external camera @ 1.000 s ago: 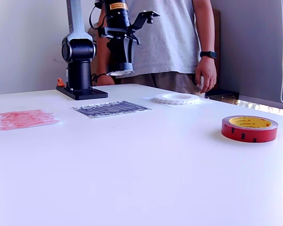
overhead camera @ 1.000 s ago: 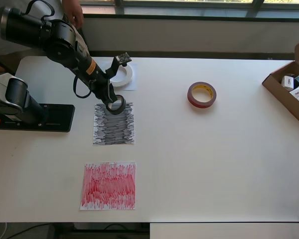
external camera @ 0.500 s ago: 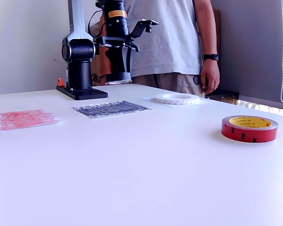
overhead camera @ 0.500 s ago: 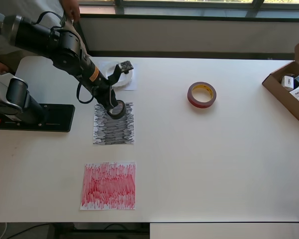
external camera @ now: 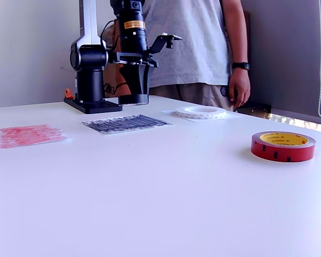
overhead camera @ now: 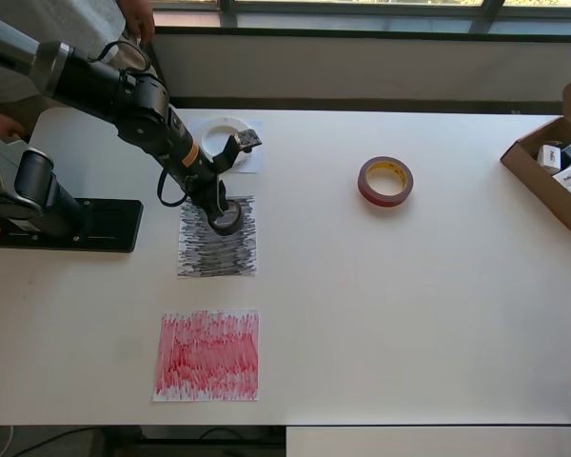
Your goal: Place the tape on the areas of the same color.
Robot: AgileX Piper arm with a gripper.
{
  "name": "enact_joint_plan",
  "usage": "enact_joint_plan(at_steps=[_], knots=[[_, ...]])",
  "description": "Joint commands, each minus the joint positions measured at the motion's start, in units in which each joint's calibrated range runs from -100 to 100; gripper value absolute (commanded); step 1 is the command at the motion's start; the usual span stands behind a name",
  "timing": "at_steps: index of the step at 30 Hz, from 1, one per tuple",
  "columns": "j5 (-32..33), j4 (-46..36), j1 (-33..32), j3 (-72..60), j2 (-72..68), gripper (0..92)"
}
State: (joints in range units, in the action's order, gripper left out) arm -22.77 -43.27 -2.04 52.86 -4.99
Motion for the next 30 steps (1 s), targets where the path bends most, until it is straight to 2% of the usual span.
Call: enact_joint_plan(at_steps=[1, 17, 23, 30], knots=[[0.18, -0.21, 0.68, 0.25, -1.00, 0.0], [0.18, -0.13, 1.39, 0.34, -4.18, 0.0], [0.02, 5.22, 1.31, 2.34, -5.11, 0.0], [0.02, 5.47, 1.24, 2.61, -5.20, 0.0]])
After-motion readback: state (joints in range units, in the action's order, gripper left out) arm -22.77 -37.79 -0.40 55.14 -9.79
